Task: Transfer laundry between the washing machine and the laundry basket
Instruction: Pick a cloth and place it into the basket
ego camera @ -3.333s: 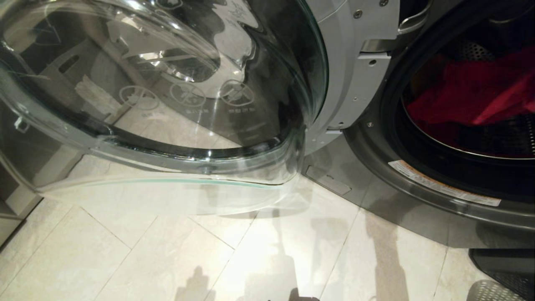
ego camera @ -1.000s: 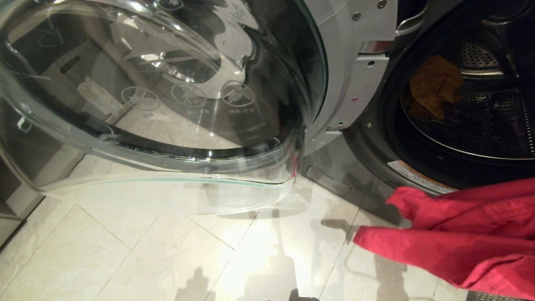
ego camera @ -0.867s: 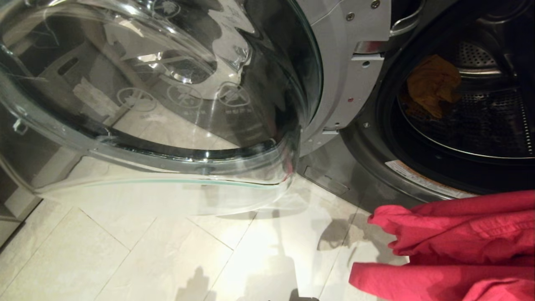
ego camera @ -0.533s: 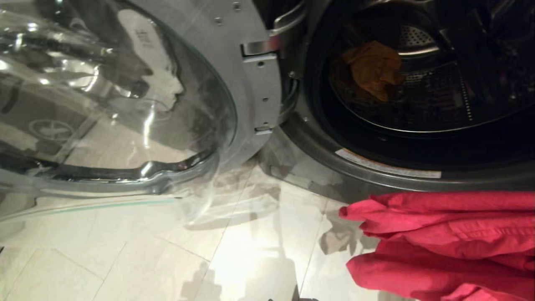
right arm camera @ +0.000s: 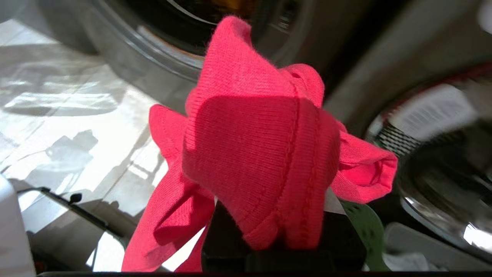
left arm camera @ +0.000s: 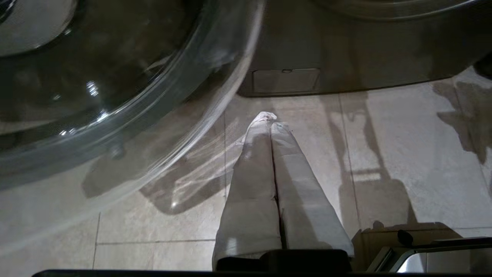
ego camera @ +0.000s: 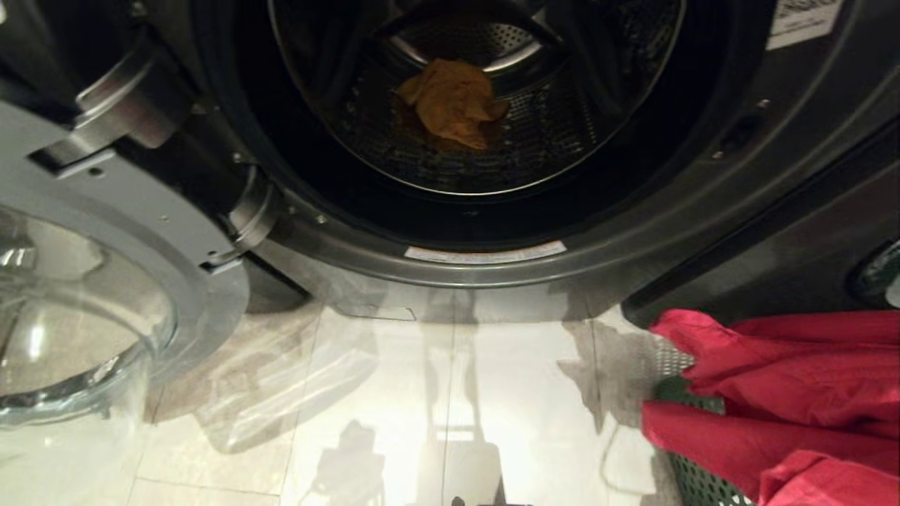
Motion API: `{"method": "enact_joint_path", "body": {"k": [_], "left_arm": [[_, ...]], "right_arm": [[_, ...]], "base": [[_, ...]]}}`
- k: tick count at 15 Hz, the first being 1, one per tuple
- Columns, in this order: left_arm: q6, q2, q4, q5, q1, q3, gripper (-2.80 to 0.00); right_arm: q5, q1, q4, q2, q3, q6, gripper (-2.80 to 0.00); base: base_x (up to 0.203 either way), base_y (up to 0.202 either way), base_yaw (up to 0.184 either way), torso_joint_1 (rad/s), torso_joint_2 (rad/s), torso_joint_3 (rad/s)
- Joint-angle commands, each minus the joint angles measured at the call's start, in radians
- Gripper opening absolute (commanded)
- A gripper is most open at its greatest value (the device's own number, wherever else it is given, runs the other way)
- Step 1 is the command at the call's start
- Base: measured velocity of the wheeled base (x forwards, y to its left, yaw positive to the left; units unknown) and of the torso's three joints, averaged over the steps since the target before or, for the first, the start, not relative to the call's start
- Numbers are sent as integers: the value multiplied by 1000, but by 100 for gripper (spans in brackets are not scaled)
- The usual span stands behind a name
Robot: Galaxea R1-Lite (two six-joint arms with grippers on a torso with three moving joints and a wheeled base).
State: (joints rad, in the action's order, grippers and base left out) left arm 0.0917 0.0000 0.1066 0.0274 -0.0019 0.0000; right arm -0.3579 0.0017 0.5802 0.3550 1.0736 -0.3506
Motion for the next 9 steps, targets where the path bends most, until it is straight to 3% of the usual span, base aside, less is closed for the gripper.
{"method": "enact_joint_path", "body": {"k": [1, 9], "left_arm": [[0, 0, 1, 0, -1, 40, -280], [2, 0, 1, 0, 0, 40, -280]], "right_arm": [[-1, 0, -38, 36, 2, -4, -280], [0, 0, -89, 67, 1, -30, -280]], "base": [[0, 8, -177, 5, 3, -2], [1, 8, -178, 1, 2, -2]]}}
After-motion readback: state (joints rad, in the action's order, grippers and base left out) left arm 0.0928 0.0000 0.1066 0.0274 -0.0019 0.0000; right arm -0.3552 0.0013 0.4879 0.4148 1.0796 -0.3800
